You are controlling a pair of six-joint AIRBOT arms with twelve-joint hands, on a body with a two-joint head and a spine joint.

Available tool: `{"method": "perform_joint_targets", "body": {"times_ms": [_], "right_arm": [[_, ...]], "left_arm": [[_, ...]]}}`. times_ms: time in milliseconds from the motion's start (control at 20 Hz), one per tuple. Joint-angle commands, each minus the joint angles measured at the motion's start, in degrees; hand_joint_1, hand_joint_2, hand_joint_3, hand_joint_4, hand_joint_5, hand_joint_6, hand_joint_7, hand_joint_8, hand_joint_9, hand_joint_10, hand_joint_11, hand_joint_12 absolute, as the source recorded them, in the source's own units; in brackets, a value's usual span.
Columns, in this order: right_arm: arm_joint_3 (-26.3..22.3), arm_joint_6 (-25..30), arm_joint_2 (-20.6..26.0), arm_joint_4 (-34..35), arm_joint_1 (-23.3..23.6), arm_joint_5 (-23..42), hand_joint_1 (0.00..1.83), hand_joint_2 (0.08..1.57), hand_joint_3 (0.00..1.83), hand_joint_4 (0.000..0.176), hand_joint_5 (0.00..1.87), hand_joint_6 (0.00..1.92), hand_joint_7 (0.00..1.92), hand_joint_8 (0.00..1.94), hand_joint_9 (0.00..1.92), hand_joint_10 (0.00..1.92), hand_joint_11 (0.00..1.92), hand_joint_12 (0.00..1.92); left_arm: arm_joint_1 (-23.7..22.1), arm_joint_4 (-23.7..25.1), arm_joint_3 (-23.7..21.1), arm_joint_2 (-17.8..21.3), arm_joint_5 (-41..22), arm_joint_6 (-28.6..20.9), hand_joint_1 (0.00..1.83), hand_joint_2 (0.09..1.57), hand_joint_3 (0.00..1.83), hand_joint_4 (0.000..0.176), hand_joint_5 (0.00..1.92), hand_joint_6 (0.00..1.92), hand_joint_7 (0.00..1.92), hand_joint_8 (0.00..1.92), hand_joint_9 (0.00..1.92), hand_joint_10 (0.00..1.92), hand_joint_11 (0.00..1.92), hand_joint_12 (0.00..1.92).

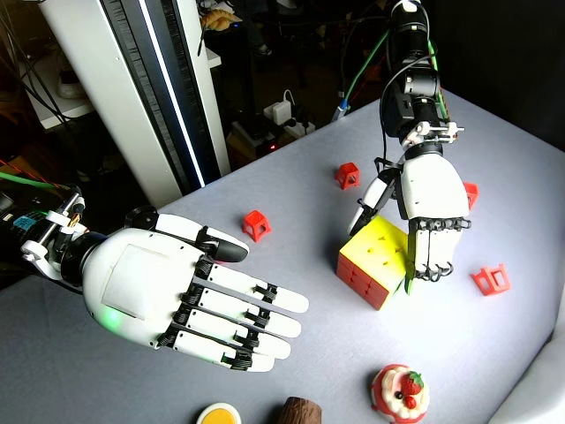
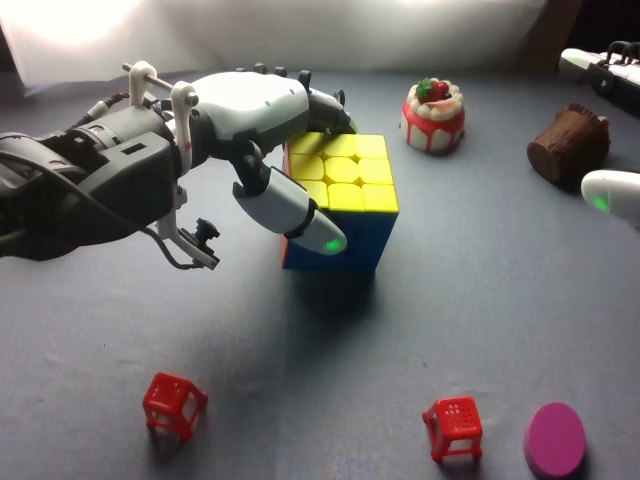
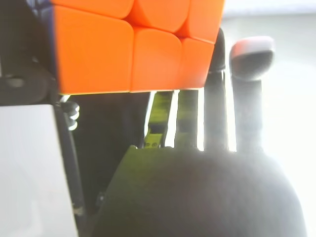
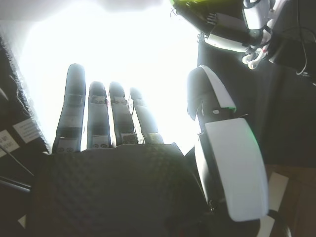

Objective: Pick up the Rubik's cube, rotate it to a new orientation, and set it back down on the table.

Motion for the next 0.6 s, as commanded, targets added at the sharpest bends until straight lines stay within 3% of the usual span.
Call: {"method": "perform_joint_targets", "body": {"times_ms": [0,100,200,250,300,400,450,550], "right_arm": [[0.18,0.34,-0.04,0.54,0.35,7.83,0.41,1.33,0.00,0.000,0.00,0.00,0.00,0.00,0.00,0.00,0.00,1.00],[0.20,0.34,-0.04,0.25,0.31,8.54,0.37,1.33,0.00,0.000,0.00,0.00,0.00,0.00,0.00,0.00,0.00,1.37],[0.57,0.34,-0.04,-0.73,0.17,9.48,0.29,1.36,0.00,0.000,0.00,0.00,0.00,0.00,0.00,0.00,0.00,1.58],[0.69,0.34,-0.05,-1.02,0.09,9.99,0.27,1.36,0.00,0.000,0.00,0.00,0.00,0.00,0.00,0.00,0.00,1.37],[0.84,0.34,-0.05,-1.36,0.00,10.65,0.19,1.38,0.00,0.000,0.00,0.00,0.00,0.00,0.00,0.00,0.00,0.79],[1.09,0.34,-0.13,-2.12,-0.07,11.64,0.11,1.39,0.00,0.000,0.00,0.00,0.00,0.00,0.00,0.00,0.00,0.16],[1.43,0.34,-0.37,-2.64,-0.07,12.21,0.08,1.43,0.01,0.000,0.00,0.00,0.00,0.00,0.00,0.00,0.00,0.03],[2.70,0.34,-1.25,-3.63,-0.11,13.35,0.00,1.45,0.02,0.000,0.00,0.00,0.00,0.00,0.01,0.01,0.01,0.01]], "left_arm": [[-0.75,0.01,-0.29,0.32,-8.55,-0.26,1.30,1.05,0.22,0.000,0.91,1.92,1.00,1.92,1.04,1.92,1.10,1.92],[-0.75,0.54,-1.04,0.86,-9.83,-0.26,1.33,1.05,0.22,0.000,0.93,1.92,1.04,1.92,1.08,1.92,1.15,1.92],[-0.78,1.03,-1.94,1.51,-11.26,-0.28,1.29,1.07,0.21,0.000,0.93,1.92,1.05,1.92,1.14,1.92,1.23,1.92],[-0.83,1.46,-2.21,1.69,-11.75,-0.43,1.31,1.07,0.20,0.000,0.92,1.92,1.06,1.92,1.17,1.92,1.28,1.92],[-0.89,1.99,-2.58,1.90,-12.36,-0.60,1.29,1.08,0.20,0.000,0.95,1.92,1.09,1.92,1.20,1.92,1.31,1.92],[-0.87,3.14,-3.14,2.30,-13.82,-1.65,1.29,1.09,0.21,0.000,0.98,1.92,1.08,1.92,1.19,1.92,1.28,1.92],[-0.85,3.87,-3.60,2.69,-15.03,-2.33,1.33,1.08,0.21,0.000,0.95,1.92,1.01,1.92,1.09,1.92,1.17,1.92],[-0.87,4.76,-4.40,3.35,-16.51,-2.76,1.34,1.08,0.20,0.000,1.03,1.92,1.09,1.92,1.17,1.92,1.26,1.92]]}}
